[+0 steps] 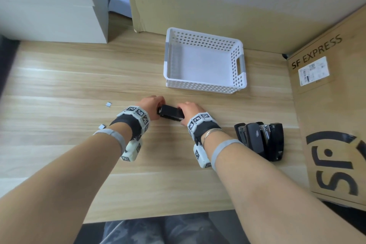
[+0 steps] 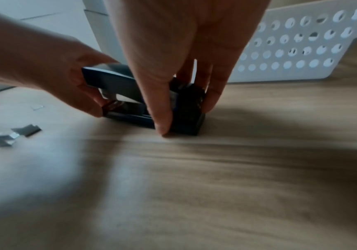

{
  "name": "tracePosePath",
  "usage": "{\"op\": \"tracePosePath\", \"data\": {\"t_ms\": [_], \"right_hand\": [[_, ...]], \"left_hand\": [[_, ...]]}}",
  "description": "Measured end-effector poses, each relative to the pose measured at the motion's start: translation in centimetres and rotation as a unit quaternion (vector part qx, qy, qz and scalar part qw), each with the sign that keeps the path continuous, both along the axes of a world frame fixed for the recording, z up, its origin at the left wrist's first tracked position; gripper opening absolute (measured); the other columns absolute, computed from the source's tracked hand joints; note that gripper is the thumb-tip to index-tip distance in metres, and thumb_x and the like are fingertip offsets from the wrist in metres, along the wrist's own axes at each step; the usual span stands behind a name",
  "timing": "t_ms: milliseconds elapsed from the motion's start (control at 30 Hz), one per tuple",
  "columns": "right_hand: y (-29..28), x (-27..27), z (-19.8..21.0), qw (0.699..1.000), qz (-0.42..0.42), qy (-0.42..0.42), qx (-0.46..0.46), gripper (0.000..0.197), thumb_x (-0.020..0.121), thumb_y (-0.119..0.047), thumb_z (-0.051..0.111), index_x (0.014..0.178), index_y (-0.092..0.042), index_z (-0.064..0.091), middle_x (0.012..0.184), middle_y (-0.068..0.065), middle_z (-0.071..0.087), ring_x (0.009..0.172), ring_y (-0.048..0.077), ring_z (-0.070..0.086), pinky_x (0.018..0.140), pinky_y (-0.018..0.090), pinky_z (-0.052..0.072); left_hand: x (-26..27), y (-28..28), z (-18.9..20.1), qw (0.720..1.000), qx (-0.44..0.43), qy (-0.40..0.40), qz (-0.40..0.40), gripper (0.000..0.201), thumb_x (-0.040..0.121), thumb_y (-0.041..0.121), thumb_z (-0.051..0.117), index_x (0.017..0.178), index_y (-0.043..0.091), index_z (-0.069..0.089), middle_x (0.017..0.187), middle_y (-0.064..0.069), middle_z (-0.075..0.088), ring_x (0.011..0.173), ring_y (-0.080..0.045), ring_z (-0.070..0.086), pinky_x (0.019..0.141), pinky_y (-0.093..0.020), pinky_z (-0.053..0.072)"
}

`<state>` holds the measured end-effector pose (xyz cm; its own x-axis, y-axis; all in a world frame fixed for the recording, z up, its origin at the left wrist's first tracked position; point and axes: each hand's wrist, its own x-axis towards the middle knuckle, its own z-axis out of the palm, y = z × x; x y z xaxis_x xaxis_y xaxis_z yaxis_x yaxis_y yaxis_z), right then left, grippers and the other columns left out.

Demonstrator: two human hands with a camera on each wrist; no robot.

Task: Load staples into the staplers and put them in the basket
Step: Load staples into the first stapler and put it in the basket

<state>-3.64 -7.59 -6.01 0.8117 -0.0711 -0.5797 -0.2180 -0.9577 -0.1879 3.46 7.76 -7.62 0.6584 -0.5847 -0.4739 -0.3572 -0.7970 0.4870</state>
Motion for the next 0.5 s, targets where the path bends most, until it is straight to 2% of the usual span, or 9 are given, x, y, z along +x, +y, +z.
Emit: {"op": "tracePosePath", "data": {"t_ms": [133,233,367,433,500], "right_hand": [[0.1,1.0,1.2,0.999,-0.004,-0.034,0.011,0.029,0.076,-0.019,0.064,0.105,-0.018,0.063,0.103,0.006,0.066,0.098,0.028,0.061,0.075,0.029,0.047],[-0.2,2.9,3.1,0.996,-0.038,-0.072,0.04,0.029,0.074,-0.02,0.065,0.103,-0.015,0.063,0.1,0.006,0.067,0.094,0.027,0.064,0.07,0.026,0.045],[-1.4,6.0,6.4,0.981,-0.097,-0.159,0.051,0.026,0.074,-0.021,0.066,0.099,-0.014,0.062,0.101,0.006,0.065,0.092,0.027,0.062,0.068,0.026,0.041],[-2.0,7.7,7.5,0.97,-0.15,-0.185,0.053,0.029,0.075,-0.021,0.066,0.102,-0.012,0.06,0.104,0.007,0.064,0.093,0.027,0.061,0.071,0.027,0.044],[-2.6,9.5,7.8,0.961,-0.203,-0.185,0.043,0.032,0.076,-0.02,0.065,0.105,-0.01,0.06,0.106,0.008,0.064,0.094,0.028,0.063,0.074,0.03,0.05]], "left_hand": [[2.2,0.0,1.8,0.999,-0.05,-0.014,0.0,0.039,0.072,-0.003,0.064,0.106,0.015,0.058,0.111,-0.008,0.06,0.083,-0.018,0.055,0.08,-0.028,0.047],[5.0,-0.5,4.5,0.995,-0.089,-0.035,-0.001,0.037,0.074,-0.007,0.061,0.105,0.012,0.061,0.111,-0.009,0.061,0.079,-0.016,0.054,0.081,-0.028,0.047],[8.7,-2.3,8.2,0.985,-0.149,-0.06,0.06,0.043,0.077,-0.01,0.054,0.114,0.013,0.056,0.114,-0.005,0.059,0.078,-0.02,0.057,0.076,-0.032,0.051],[10.2,-3.3,9.1,0.979,-0.15,-0.081,0.114,0.048,0.08,-0.008,0.05,0.121,0.017,0.049,0.118,-0.004,0.057,0.081,-0.02,0.057,0.073,-0.03,0.047],[11.2,-4.4,9.2,0.976,-0.137,-0.085,0.147,0.045,0.083,-0.001,0.05,0.124,0.017,0.047,0.123,-0.006,0.057,0.093,-0.024,0.06,0.079,-0.031,0.047]]}}
